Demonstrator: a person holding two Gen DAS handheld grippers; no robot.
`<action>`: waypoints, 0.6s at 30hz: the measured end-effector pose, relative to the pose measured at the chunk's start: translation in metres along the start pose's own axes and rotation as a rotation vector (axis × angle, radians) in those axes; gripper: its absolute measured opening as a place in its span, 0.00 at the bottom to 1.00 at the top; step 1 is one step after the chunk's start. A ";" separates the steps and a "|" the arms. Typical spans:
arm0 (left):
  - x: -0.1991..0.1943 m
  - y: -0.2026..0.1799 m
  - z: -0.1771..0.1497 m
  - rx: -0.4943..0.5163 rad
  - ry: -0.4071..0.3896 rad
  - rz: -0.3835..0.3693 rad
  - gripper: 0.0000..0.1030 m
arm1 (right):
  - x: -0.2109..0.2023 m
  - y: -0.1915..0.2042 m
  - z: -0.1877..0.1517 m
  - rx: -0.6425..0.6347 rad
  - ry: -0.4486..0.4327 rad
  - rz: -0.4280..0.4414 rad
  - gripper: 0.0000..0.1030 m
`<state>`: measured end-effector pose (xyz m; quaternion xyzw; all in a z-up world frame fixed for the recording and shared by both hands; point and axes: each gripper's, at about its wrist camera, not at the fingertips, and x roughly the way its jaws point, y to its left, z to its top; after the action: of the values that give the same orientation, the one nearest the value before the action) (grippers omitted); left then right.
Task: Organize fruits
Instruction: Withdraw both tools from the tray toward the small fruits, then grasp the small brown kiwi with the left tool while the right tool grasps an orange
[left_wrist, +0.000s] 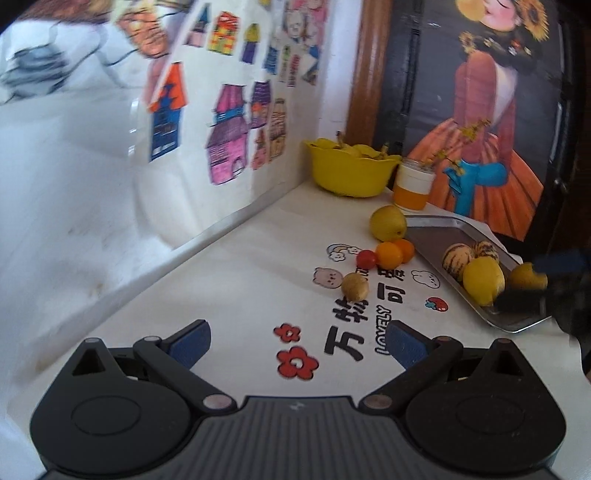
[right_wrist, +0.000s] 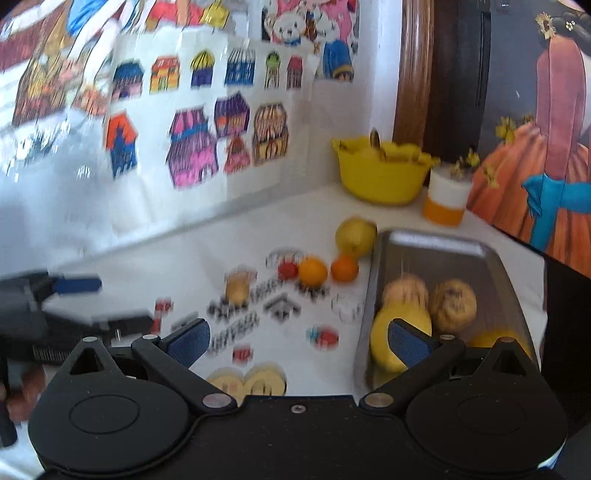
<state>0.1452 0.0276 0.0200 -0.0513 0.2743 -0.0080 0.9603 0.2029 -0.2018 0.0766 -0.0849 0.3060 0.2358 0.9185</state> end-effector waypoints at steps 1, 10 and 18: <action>0.003 -0.001 0.002 0.011 0.001 -0.005 1.00 | 0.003 -0.003 0.008 0.009 -0.009 0.014 0.99; 0.032 -0.020 0.022 0.115 0.007 -0.055 1.00 | 0.055 -0.013 0.047 0.011 0.020 0.079 0.99; 0.065 -0.029 0.030 0.096 0.050 -0.087 1.00 | 0.098 -0.024 0.034 0.067 0.065 0.102 0.99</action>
<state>0.2165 -0.0013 0.0136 -0.0166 0.2948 -0.0640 0.9533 0.3015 -0.1749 0.0449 -0.0459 0.3474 0.2691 0.8971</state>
